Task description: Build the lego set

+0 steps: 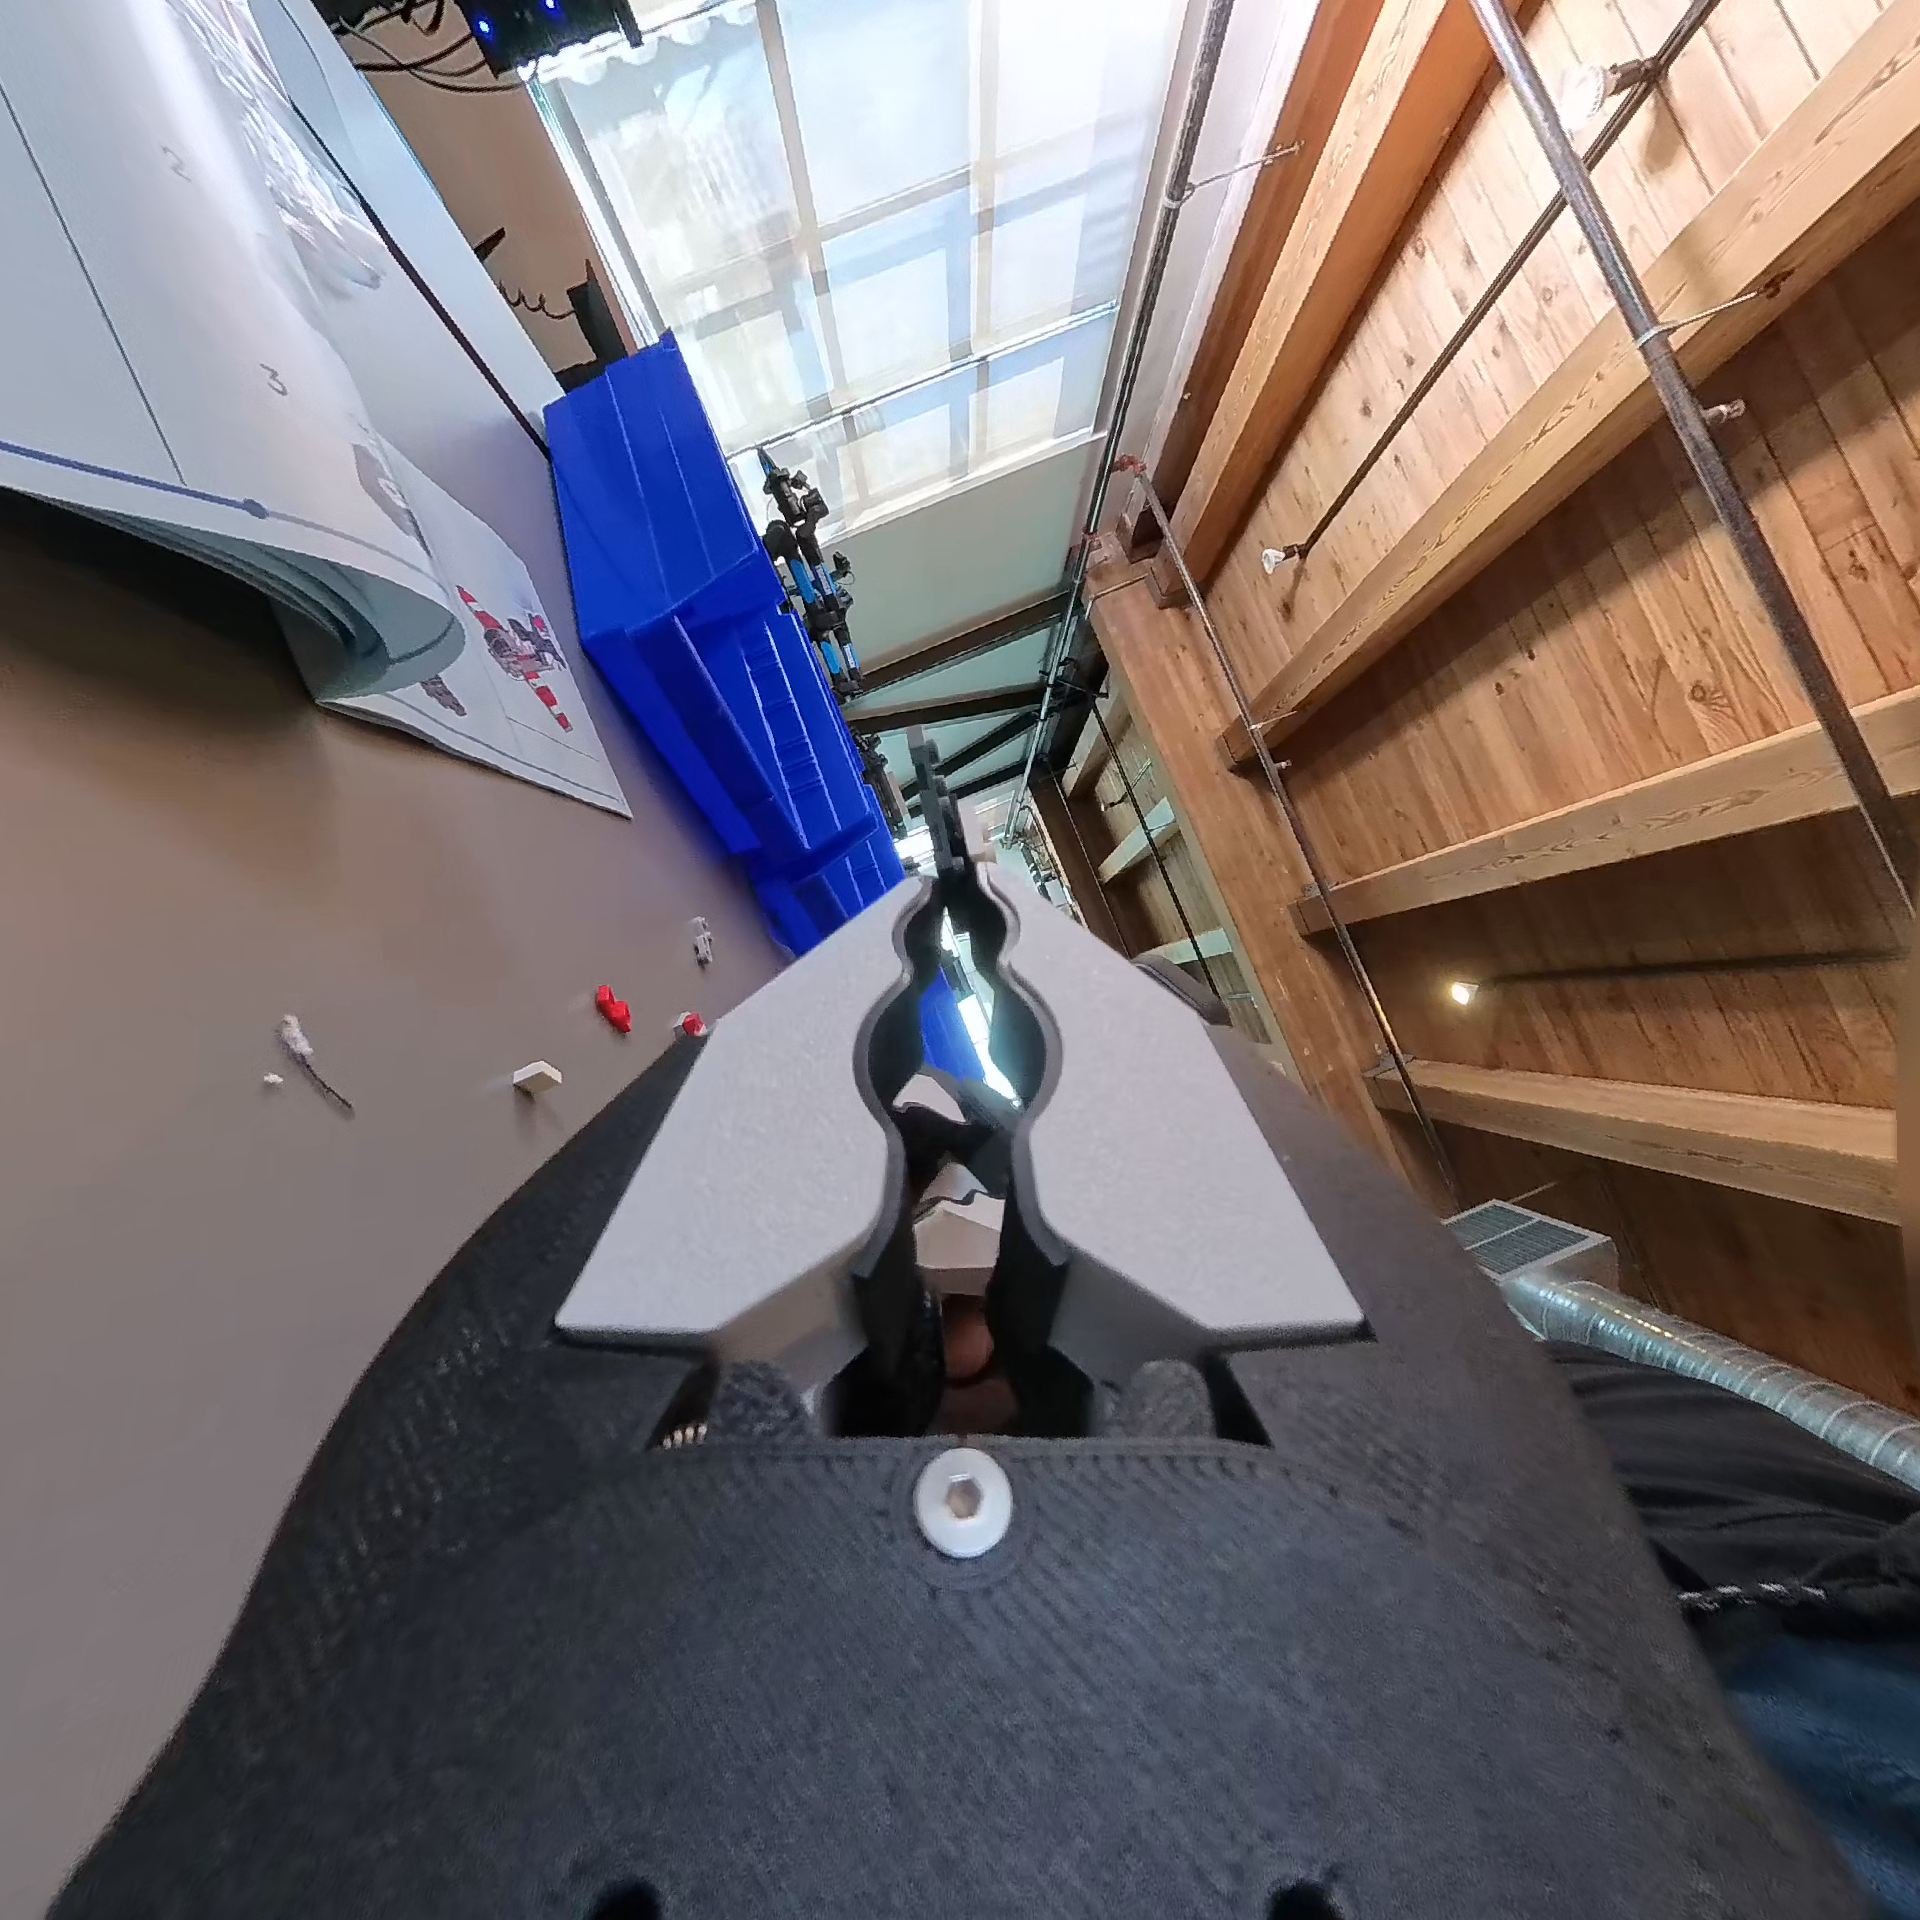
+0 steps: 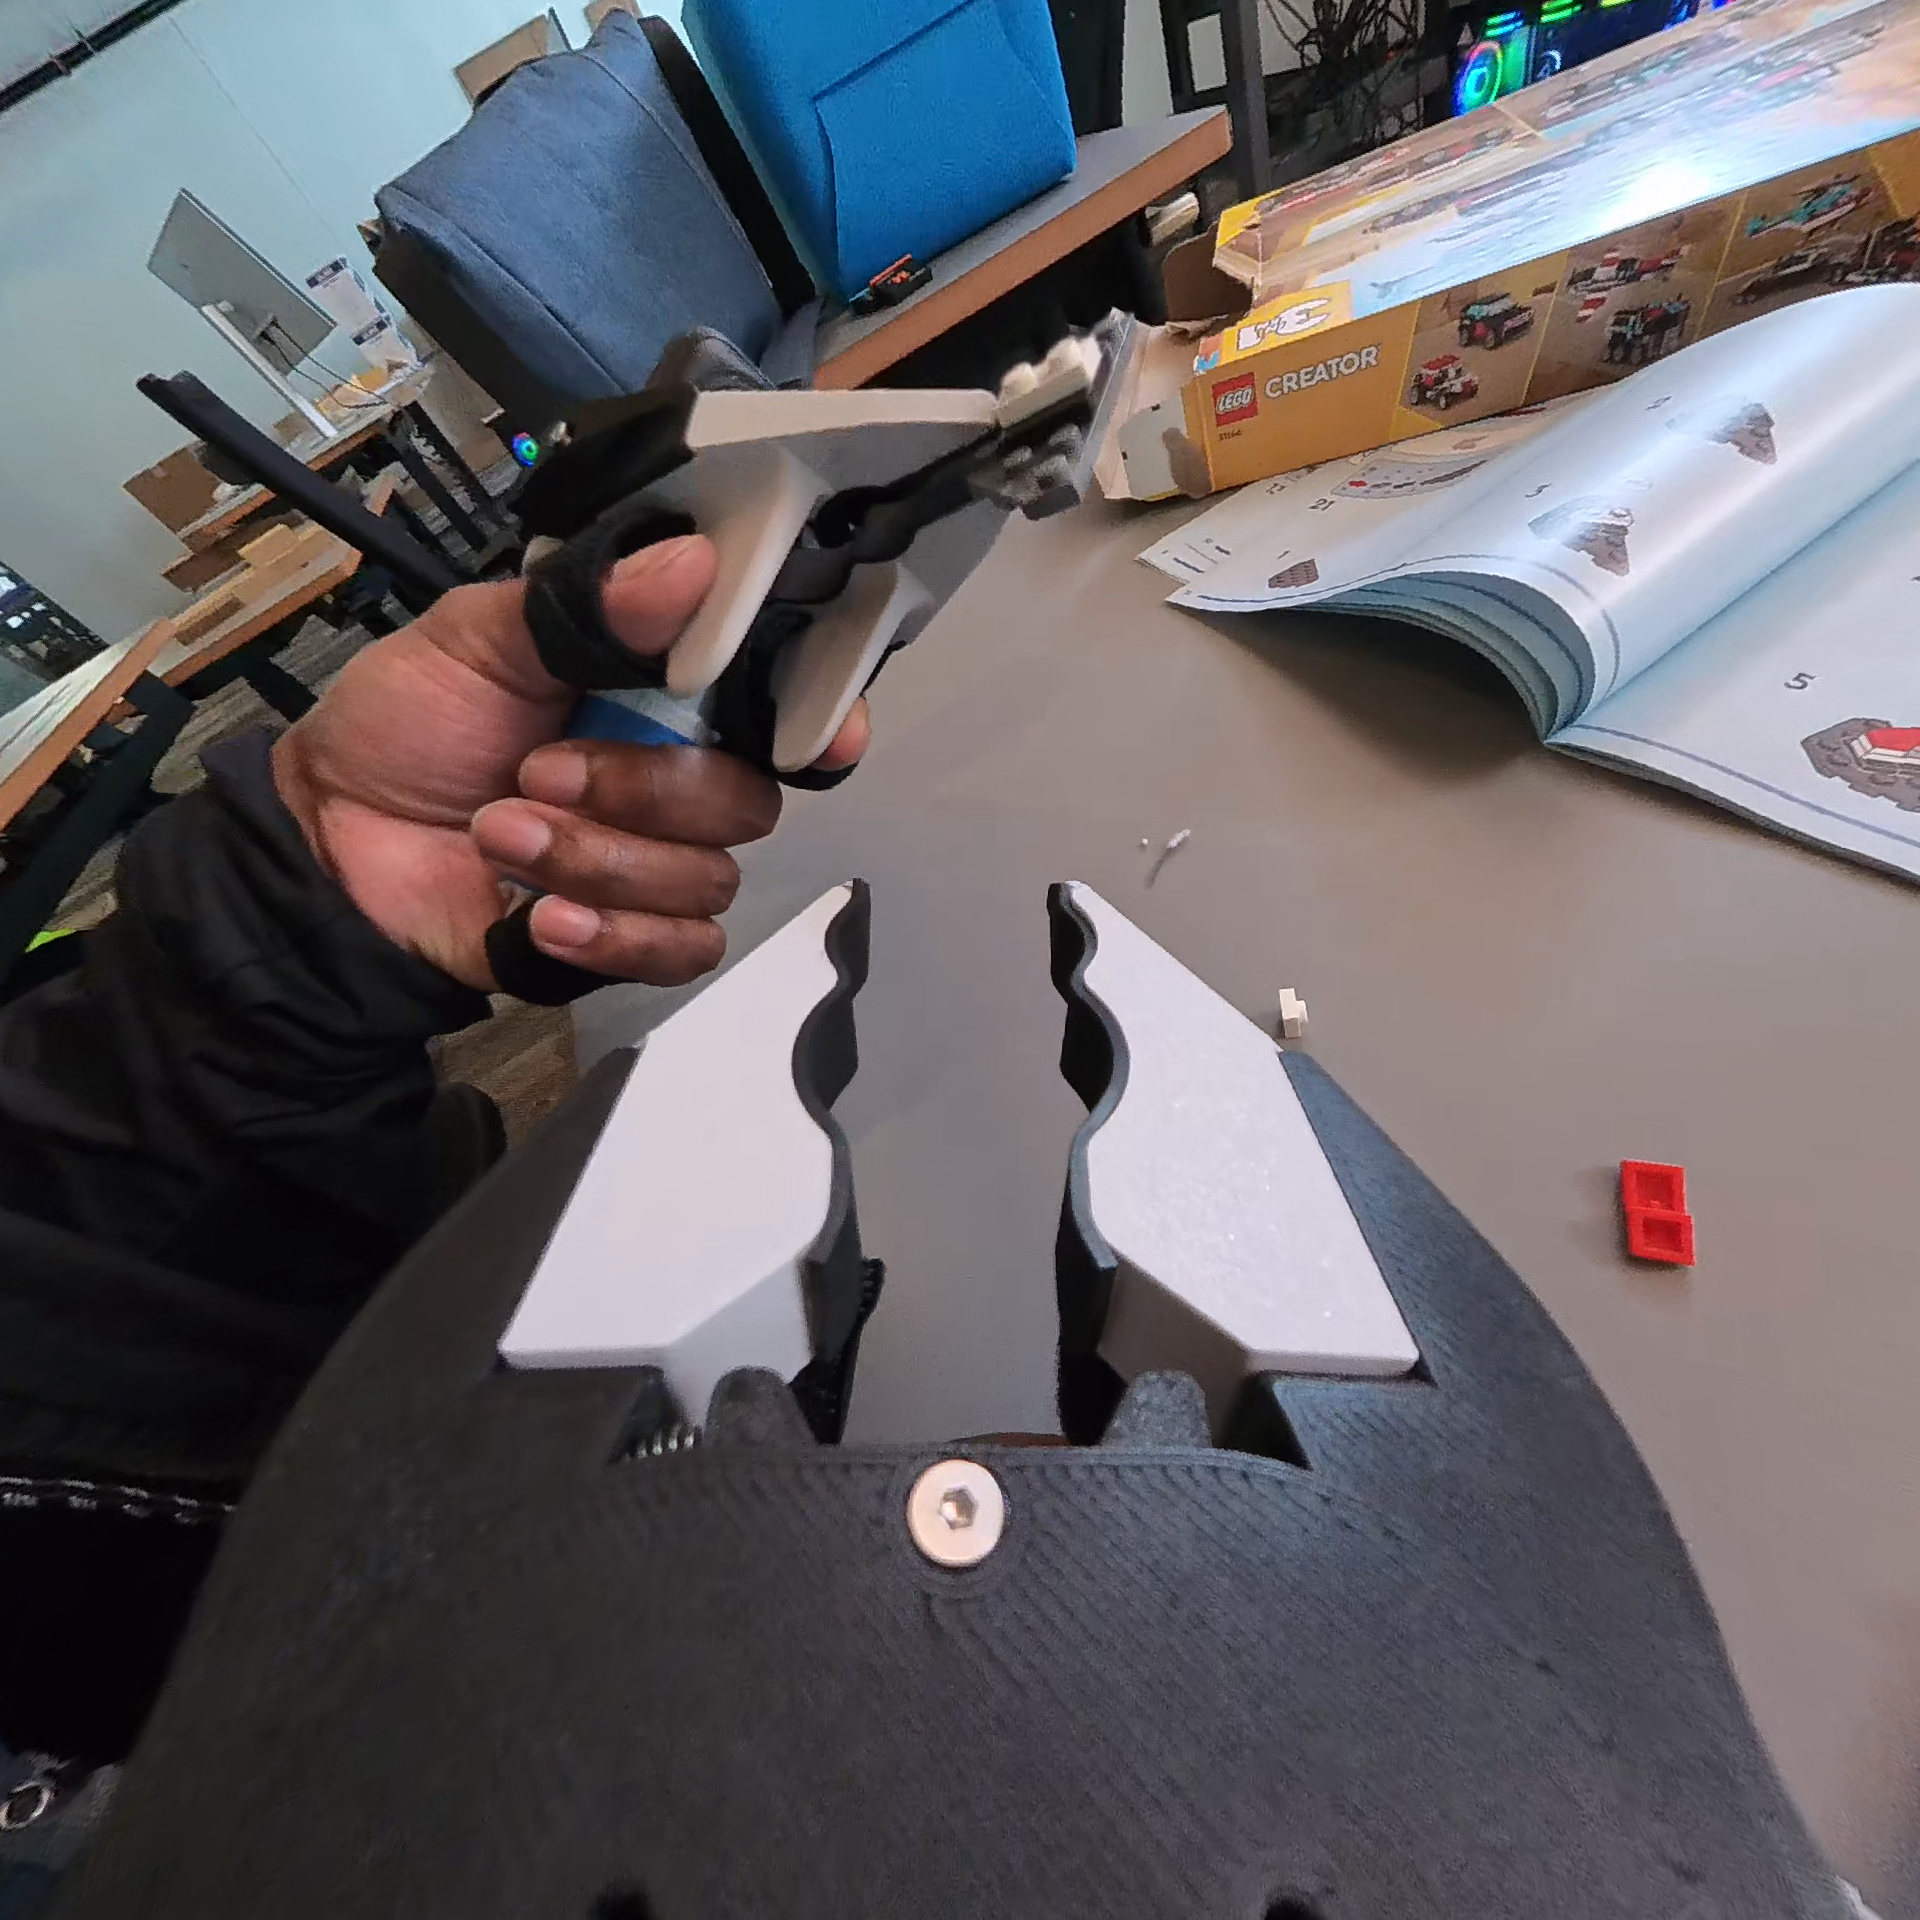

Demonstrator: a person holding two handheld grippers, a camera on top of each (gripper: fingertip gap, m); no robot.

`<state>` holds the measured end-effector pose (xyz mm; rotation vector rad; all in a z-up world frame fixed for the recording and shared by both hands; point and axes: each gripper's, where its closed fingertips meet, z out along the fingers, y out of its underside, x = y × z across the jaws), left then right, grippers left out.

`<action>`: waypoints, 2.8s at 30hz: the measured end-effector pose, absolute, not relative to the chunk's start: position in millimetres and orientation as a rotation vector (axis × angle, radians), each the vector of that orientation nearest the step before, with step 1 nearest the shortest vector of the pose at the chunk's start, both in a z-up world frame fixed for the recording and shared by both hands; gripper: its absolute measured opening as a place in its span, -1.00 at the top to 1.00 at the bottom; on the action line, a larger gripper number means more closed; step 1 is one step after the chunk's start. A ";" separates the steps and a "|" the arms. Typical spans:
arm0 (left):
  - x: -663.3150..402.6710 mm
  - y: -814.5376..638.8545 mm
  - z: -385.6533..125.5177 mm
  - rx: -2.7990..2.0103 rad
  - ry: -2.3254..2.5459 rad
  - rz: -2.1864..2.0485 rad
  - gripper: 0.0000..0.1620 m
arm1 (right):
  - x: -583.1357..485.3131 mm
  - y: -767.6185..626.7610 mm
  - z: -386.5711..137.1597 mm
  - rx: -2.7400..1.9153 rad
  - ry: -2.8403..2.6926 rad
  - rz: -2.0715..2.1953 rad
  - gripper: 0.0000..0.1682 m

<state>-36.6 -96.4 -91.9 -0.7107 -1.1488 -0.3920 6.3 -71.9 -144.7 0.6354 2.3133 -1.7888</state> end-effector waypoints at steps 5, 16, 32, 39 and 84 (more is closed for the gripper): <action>-36.4 -99.4 -91.1 -0.707 -1.145 -0.387 0.95 | 0.6 -67.2 -153.6 0.704 2.393 -1.759 0.63; -33.4 -103.3 -86.3 -0.695 -1.120 -0.402 0.96 | -39.0 -32.7 -192.3 0.786 2.837 -1.469 0.72; -34.6 -98.4 -91.3 -0.713 -1.144 -0.407 0.95 | -46.7 -53.4 -205.7 0.579 3.049 -1.337 0.89; -35.0 -96.6 -91.4 -0.717 -1.141 -0.410 0.96 | -33.9 -57.8 -205.7 0.413 3.060 -1.344 0.94; -33.4 -92.9 -88.3 -0.717 -1.129 -0.420 0.95 | -14.9 -47.9 -205.8 0.269 3.095 -1.358 0.92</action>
